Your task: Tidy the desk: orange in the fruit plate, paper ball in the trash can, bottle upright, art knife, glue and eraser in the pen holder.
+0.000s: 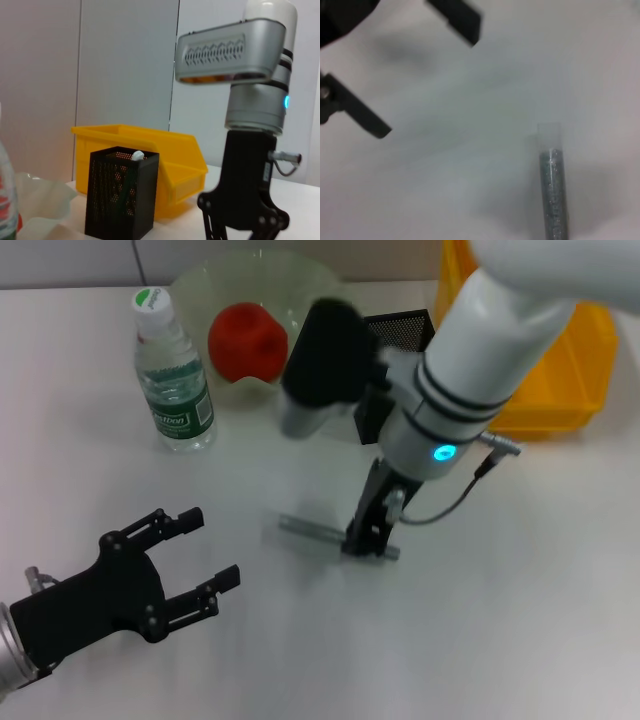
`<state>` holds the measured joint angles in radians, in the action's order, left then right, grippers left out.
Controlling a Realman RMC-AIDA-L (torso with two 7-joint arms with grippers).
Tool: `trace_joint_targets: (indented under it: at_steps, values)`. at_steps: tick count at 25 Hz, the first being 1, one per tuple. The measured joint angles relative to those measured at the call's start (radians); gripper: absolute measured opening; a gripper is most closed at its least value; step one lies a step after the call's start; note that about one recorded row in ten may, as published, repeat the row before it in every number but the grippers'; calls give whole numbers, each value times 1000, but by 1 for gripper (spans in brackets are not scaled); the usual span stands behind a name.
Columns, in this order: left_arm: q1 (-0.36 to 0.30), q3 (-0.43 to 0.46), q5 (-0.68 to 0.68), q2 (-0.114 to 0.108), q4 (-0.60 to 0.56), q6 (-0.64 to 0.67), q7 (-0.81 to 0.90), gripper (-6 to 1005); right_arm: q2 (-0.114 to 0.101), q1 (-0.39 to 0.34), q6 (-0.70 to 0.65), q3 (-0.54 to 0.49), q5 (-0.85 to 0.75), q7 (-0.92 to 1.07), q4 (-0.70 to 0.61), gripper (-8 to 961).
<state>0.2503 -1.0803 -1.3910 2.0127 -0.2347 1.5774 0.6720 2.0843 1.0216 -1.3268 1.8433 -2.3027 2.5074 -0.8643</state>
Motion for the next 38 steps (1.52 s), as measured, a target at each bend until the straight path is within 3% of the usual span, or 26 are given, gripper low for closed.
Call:
trace_joint_targets:
  at_steps: [4,10,16,19,25,29,38]
  values:
    - [-1,5,0,-3,-7,2,13,785,0,-48,-30,-171,-24,-91,-31,150]
    - [-4,15,0,-3,-12,5,23,785,1,-124,-42,-322,2,-248,-62,150]
    - [-3,27,0,-2,-12,9,25,785,-2,-254,-33,-479,197,-541,-64,150]
    - [0,36,0,-1,-12,13,27,785,-2,-327,-34,-568,359,-763,-6,151]
    - [2,45,1,3,-12,17,28,784,-2,-395,-32,-620,544,-1019,102,151]
    - [3,51,1,5,-12,17,28,785,-3,-454,-58,-626,760,-1270,215,151]
    - [5,53,1,8,-12,20,34,784,-2,-481,-124,-631,971,-1560,397,150]
